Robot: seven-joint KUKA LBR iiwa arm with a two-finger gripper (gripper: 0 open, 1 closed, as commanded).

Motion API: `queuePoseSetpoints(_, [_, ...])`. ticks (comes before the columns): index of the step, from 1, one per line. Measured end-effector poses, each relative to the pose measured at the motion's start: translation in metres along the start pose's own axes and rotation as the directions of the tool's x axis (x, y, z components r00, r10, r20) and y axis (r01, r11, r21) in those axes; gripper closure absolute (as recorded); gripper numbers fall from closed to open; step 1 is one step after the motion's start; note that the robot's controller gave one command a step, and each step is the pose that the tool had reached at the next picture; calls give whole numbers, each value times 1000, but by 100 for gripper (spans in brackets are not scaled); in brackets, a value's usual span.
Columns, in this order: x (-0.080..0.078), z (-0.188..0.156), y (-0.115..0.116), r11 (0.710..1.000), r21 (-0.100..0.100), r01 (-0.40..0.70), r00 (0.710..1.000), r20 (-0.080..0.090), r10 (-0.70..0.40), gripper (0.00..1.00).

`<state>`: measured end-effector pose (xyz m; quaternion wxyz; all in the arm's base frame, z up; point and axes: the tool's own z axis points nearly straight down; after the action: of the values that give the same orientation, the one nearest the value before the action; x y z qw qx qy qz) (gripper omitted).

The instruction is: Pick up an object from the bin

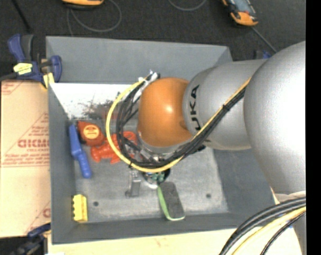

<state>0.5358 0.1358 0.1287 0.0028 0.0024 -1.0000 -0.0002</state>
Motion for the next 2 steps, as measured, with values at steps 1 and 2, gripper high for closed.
queuePoseSetpoints(1, [-2,-5,-1,1000,-1,-4,1000,8,4,0])
queuePoseSetpoints(2, [-10,-10,-16,998,-1,62,998,6,-62,0])
